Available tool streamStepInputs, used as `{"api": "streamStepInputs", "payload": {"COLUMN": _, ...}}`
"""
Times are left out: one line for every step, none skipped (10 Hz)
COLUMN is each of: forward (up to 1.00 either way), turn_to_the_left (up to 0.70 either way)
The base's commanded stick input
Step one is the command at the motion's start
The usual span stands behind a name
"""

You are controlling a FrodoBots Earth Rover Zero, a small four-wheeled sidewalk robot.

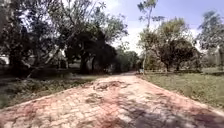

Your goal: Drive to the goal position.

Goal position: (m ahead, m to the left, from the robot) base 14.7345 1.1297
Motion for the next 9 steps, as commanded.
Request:
{"api": "streamStepInputs", "payload": {"forward": 0.7, "turn_to_the_left": 0.0}}
{"api": "streamStepInputs", "payload": {"forward": 0.7, "turn_to_the_left": 0.0}}
{"api": "streamStepInputs", "payload": {"forward": 0.7, "turn_to_the_left": 0.0}}
{"api": "streamStepInputs", "payload": {"forward": 0.7, "turn_to_the_left": 0.0}}
{"api": "streamStepInputs", "payload": {"forward": 0.7, "turn_to_the_left": 0.0}}
{"api": "streamStepInputs", "payload": {"forward": 0.7, "turn_to_the_left": 0.0}}
{"api": "streamStepInputs", "payload": {"forward": 0.7, "turn_to_the_left": 0.0}}
{"api": "streamStepInputs", "payload": {"forward": 0.7, "turn_to_the_left": 0.0}}
{"api": "streamStepInputs", "payload": {"forward": 0.7, "turn_to_the_left": 0.0}}
